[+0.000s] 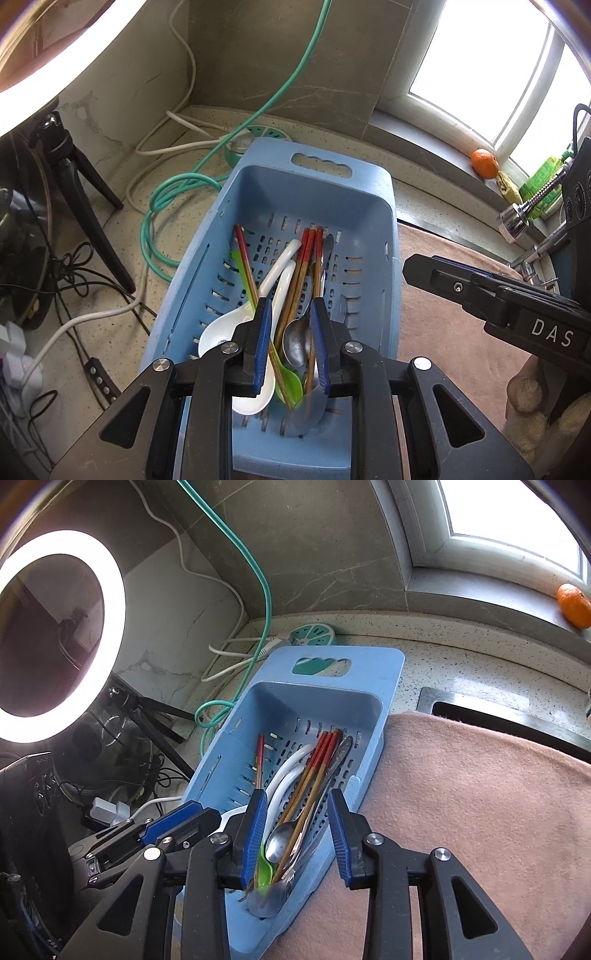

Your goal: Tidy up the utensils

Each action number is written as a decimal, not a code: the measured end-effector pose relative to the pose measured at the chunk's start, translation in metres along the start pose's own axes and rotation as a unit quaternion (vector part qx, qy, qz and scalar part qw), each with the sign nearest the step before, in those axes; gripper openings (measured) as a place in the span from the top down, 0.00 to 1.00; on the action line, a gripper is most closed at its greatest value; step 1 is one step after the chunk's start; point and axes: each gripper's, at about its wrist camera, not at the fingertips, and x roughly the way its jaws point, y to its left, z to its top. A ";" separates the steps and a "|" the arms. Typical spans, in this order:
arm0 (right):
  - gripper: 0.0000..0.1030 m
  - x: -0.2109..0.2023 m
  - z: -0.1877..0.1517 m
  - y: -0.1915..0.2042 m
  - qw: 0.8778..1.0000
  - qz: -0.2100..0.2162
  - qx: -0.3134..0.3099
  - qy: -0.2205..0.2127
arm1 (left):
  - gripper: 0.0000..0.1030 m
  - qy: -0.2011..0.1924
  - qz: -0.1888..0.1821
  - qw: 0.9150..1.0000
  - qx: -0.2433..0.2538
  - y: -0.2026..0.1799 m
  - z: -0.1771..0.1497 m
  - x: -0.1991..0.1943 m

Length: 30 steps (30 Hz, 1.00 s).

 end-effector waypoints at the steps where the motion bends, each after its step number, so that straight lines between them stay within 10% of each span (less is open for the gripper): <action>1: 0.70 -0.002 0.000 0.000 1.000 0.001 0.000 -0.001 | 0.80 -0.001 0.001 1.000 0.000 -0.002 -0.001 -0.002; 26: 0.52 -0.070 -0.041 -0.022 0.998 -0.010 -0.048 -0.028 | 0.39 -0.040 0.023 0.999 -0.023 -0.054 -0.044 -0.061; 30: 0.37 -0.085 -0.053 -0.025 0.997 -0.016 -0.064 -0.045 | 0.32 -0.043 0.034 0.998 -0.022 -0.062 -0.053 -0.070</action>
